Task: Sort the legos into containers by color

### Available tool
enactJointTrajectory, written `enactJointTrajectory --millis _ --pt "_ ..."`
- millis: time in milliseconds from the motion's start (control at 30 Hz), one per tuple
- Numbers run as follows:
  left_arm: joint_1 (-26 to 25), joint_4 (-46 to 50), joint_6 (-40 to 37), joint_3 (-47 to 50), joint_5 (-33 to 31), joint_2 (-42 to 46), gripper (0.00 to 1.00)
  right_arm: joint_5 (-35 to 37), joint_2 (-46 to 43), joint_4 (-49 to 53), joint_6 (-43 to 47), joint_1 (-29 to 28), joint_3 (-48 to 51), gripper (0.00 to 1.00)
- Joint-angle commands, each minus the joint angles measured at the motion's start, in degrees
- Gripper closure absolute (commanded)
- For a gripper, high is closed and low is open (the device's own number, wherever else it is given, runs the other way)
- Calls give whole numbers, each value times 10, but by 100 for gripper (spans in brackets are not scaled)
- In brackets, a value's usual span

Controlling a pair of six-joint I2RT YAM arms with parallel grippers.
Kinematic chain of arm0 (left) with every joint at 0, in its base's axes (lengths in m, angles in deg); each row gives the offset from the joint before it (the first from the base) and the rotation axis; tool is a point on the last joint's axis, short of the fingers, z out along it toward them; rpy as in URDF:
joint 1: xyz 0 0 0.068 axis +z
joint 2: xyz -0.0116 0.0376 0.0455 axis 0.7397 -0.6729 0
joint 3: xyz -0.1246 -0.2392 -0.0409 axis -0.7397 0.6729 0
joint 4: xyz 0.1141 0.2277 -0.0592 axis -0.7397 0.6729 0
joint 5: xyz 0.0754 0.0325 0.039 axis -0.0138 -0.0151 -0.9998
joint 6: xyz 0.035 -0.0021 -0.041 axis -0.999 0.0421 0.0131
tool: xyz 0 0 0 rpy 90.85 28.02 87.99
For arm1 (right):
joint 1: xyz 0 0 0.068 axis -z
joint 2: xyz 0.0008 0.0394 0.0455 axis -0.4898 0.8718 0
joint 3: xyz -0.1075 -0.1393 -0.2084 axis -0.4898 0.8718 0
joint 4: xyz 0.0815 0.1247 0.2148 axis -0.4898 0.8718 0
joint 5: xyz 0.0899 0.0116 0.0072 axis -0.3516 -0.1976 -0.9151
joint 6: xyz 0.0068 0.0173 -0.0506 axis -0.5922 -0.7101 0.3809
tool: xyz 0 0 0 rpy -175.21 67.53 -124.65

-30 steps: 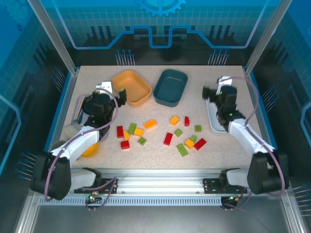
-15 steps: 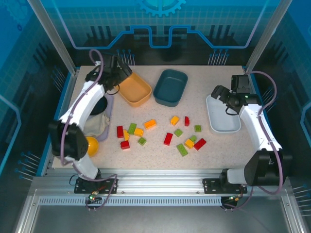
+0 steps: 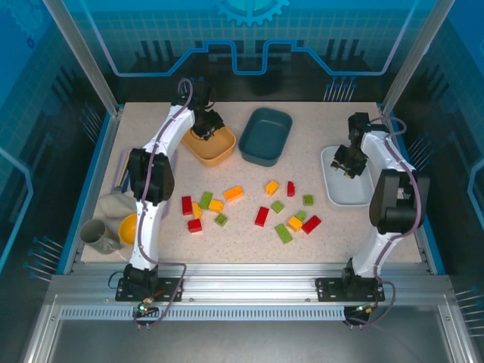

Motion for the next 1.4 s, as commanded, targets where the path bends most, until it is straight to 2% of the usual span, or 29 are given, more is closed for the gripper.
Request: enactJointTrajectory --millis 0,167,333,500,800,900,1033,1133,1233,1367 --pt "-3 64 -15 -14 25 -26 65 -38 59 19 12 1 -51 63" --pt "-2 72 -46 66 7 7 70 -77 139 35 14 -13 -132 63" --pt "8 61 -72 174 -50 86 71 -102 201 49 4 -31 -221 64" --pt "22 61 -107 254 -97 149 72 -146 263 45 -44 -46 -307 64" --pt "30 44 -104 281 -101 206 69 -209 399 44 -137 -81 -504 67" --pt "24 39 -98 284 -96 228 68 -225 422 31 -168 -94 -539 68" --pt "5 18 -110 301 -88 262 65 -263 429 -12 -210 -114 -545 67" --pt "-7 7 -110 316 -81 285 63 -256 422 9 -204 -121 -557 67" --pt "-25 -20 -114 342 -67 313 58 -220 374 20 -167 -121 -525 64" --pt "-59 -59 -121 386 -53 357 51 -138 239 30 -100 -115 -414 51"
